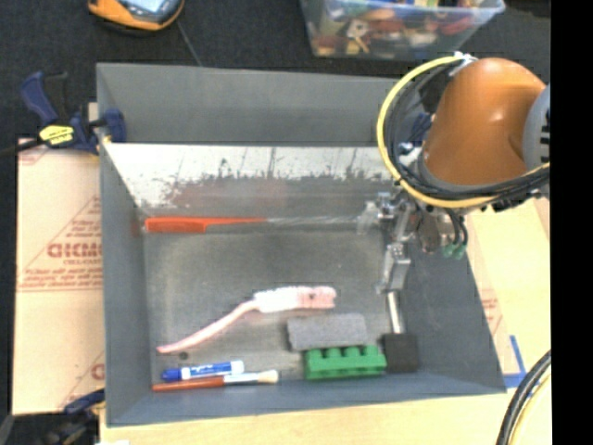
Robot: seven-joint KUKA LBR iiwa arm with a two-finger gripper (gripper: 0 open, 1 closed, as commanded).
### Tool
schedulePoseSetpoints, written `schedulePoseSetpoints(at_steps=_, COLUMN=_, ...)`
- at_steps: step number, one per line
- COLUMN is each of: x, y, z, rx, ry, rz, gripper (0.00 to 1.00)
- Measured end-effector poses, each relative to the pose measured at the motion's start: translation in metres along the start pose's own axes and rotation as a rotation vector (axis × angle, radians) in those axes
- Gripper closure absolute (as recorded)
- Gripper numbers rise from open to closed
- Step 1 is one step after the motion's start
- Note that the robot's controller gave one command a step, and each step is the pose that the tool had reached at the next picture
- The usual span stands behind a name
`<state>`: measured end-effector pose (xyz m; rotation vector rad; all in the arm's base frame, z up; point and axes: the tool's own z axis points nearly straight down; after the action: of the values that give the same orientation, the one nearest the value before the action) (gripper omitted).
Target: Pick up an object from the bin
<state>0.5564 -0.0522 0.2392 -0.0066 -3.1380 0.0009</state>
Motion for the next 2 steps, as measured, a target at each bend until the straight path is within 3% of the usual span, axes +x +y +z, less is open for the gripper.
schedulePoseSetpoints(at_steps=1, x=-0.001, y=0.0, z=-0.004, rx=0.001, ry=-0.008, rz=-0.002, gripper=0.0)
schedulePoseSetpoints(at_steps=2, x=0.006, y=0.074, z=0.126, rx=0.003, ry=-0.011, rz=-0.167, gripper=0.0)
